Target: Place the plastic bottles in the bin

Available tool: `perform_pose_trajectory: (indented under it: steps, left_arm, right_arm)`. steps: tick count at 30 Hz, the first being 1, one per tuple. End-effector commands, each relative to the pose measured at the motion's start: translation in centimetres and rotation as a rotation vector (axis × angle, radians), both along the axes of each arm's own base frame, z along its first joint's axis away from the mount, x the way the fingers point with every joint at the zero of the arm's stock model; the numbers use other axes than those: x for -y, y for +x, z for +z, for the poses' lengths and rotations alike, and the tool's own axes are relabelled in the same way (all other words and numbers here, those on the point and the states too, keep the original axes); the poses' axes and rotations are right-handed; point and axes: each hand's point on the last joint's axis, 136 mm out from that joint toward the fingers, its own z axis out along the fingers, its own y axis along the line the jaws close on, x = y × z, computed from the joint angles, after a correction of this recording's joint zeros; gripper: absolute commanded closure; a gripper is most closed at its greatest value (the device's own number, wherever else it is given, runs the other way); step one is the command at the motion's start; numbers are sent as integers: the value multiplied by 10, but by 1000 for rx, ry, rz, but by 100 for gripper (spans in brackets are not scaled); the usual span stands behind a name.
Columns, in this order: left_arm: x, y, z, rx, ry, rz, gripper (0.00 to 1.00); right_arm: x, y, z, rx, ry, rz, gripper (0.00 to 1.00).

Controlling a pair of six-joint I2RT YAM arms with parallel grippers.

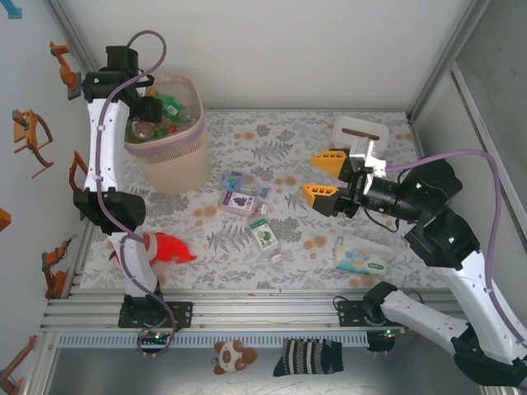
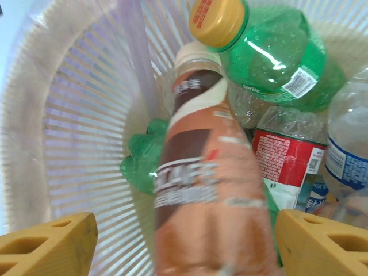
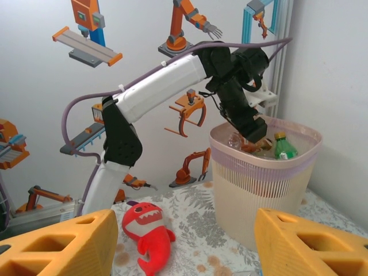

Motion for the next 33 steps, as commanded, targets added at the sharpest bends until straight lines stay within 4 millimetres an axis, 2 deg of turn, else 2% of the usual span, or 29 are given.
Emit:
perform_pose_trajectory:
  steps: [1, 7, 12, 19, 24, 28, 33]
  left_arm:
    - [2, -8, 25, 69, -32, -11, 28]
    - [5, -9, 14, 37, -41, -21, 46]
    - [19, -7, -6, -16, -112, -58, 56]
    - [48, 3, -45, -96, -249, -130, 61]
    - [54, 6, -71, -158, -275, -139, 62]
    - [59, 5, -65, -143, -296, -148, 64]
    - [62, -1, -23, -21, -326, -160, 63]
  right_arm:
    - [2, -3, 9, 30, 30, 3, 37]
    - [1, -3, 8, 28, 27, 6, 37]
    - [0, -2, 6, 28, 23, 8, 37]
    - [-2, 0, 3, 22, 18, 9, 37]
    - [-1, 0, 2, 18, 23, 7, 37]
    - [-1, 0, 3, 12, 27, 3, 37]
    - [-1, 6, -2, -13, 16, -21, 37]
